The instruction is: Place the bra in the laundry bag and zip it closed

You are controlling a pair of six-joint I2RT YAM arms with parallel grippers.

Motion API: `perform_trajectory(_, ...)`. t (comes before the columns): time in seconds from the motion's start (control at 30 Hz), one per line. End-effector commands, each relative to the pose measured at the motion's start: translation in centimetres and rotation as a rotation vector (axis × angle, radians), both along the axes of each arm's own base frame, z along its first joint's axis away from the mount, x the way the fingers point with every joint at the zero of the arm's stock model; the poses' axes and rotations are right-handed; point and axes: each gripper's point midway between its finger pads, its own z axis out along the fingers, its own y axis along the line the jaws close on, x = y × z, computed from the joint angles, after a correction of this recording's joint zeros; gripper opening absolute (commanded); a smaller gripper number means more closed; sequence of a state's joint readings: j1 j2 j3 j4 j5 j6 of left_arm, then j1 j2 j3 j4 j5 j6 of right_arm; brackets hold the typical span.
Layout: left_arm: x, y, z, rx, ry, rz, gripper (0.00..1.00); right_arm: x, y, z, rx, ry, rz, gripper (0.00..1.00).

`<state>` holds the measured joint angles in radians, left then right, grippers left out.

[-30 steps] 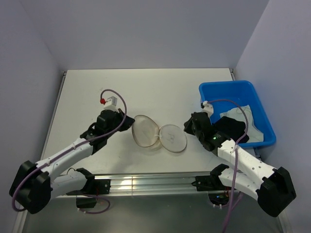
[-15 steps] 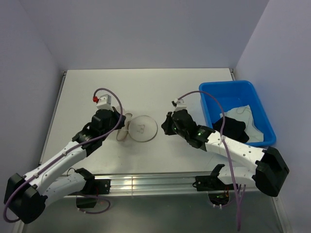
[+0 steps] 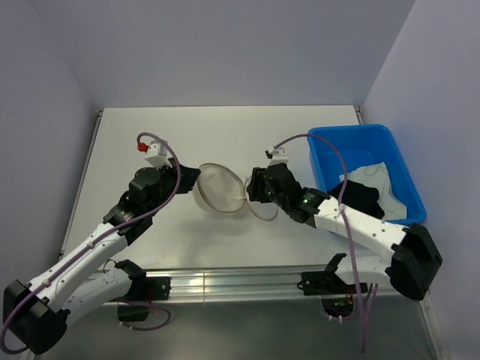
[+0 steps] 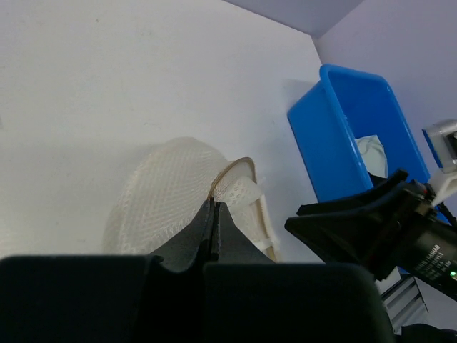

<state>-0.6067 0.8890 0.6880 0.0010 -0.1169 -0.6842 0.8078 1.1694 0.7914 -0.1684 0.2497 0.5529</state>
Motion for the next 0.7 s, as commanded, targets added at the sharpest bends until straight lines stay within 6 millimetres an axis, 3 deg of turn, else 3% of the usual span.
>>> perform_trajectory(0.0,0.2,0.0,-1.7,-0.048,0.039,0.008,0.00,2.0,-3.2,-2.4,-0.091,0.035,-0.163,0.57)
perform_trajectory(0.1,0.1,-0.1,-4.8,-0.033,0.087,0.007,0.00,2.3,-4.5,-4.7,-0.119,0.076,-0.199,0.57)
perform_trajectory(0.23,-0.1,0.2,-7.5,-0.005,0.141,0.022,0.00,1.7,-3.9,-7.9,-0.132,0.148,-0.170,0.56)
perform_trajectory(0.43,0.0,1.0,-7.4,0.009,0.128,0.056,0.00,1.8,-1.9,-11.0,-0.131,0.218,-0.103,0.48)
perform_trajectory(0.6,-0.1,4.3,-9.4,0.092,0.178,0.206,0.00,3.3,-0.7,-9.0,-0.089,0.185,-0.066,0.48)
perform_trajectory(0.67,-0.4,5.2,-10.2,0.102,0.196,0.249,0.00,3.9,-0.4,-6.5,-0.051,0.142,-0.047,0.53)
